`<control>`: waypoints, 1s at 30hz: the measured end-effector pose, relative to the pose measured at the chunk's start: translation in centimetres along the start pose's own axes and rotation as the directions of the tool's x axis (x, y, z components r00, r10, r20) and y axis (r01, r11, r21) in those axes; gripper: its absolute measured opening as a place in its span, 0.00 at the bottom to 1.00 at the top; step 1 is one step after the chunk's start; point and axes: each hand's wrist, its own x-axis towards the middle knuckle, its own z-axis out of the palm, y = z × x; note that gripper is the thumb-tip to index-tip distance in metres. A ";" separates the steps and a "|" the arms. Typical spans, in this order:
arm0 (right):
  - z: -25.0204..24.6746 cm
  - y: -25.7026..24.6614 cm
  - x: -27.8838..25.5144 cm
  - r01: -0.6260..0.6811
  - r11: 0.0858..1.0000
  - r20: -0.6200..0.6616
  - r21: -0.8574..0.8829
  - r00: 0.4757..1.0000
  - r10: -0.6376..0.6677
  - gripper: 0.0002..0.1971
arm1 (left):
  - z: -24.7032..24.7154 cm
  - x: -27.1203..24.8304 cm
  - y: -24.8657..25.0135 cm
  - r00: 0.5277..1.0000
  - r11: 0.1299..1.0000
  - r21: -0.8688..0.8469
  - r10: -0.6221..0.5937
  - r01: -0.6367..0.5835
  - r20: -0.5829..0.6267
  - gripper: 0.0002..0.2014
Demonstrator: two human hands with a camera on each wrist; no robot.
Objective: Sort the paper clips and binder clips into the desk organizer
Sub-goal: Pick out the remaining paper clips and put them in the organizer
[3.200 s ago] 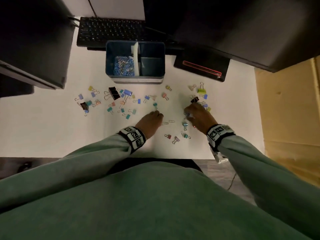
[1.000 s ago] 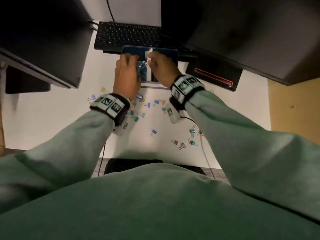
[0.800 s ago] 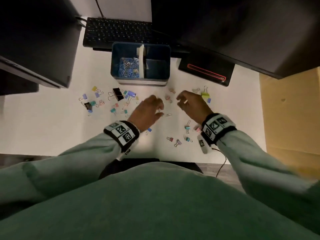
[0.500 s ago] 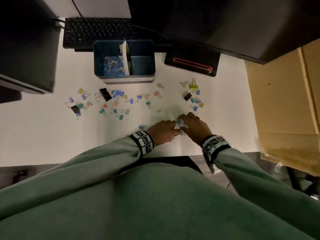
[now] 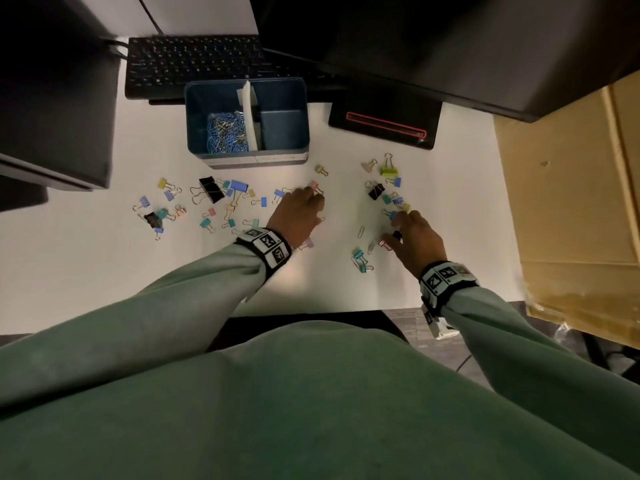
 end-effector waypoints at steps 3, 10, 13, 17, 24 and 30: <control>-0.2 0.8 0.3 -0.008 1.000 0.029 0.020 1.000 0.008 0.12 | -0.4 0.3 0.8 0.987 0.998 0.068 -0.011 0.000 0.159 0.34; -0.4 0.4 0.2 0.069 0.996 -0.077 -0.065 0.994 -0.074 0.18 | 0.8 0.6 3.8 0.981 0.980 -0.047 0.193 -0.193 -0.004 0.09; 0.1 -1.0 0.5 0.085 0.987 0.002 -0.134 0.996 -0.085 0.25 | 2.0 0.6 4.4 0.926 0.926 -0.004 0.376 -0.376 -0.011 0.18; 0.7 -2.4 1.6 0.142 0.987 -0.001 -0.080 0.990 -0.142 0.17 | 2.1 0.1 2.4 0.945 0.941 0.087 0.326 -0.326 0.015 0.23; 0.6 -2.3 2.7 0.162 0.987 -0.096 0.006 0.982 -0.161 0.10 | 1.6 -0.6 2.4 0.926 0.929 0.078 0.367 -0.361 -0.082 0.13; 0.1 0.7 1.2 0.128 0.991 -0.115 -0.051 0.984 -0.133 0.09 | 3.0 0.1 5.5 0.898 0.898 0.005 0.439 -0.440 0.014 0.10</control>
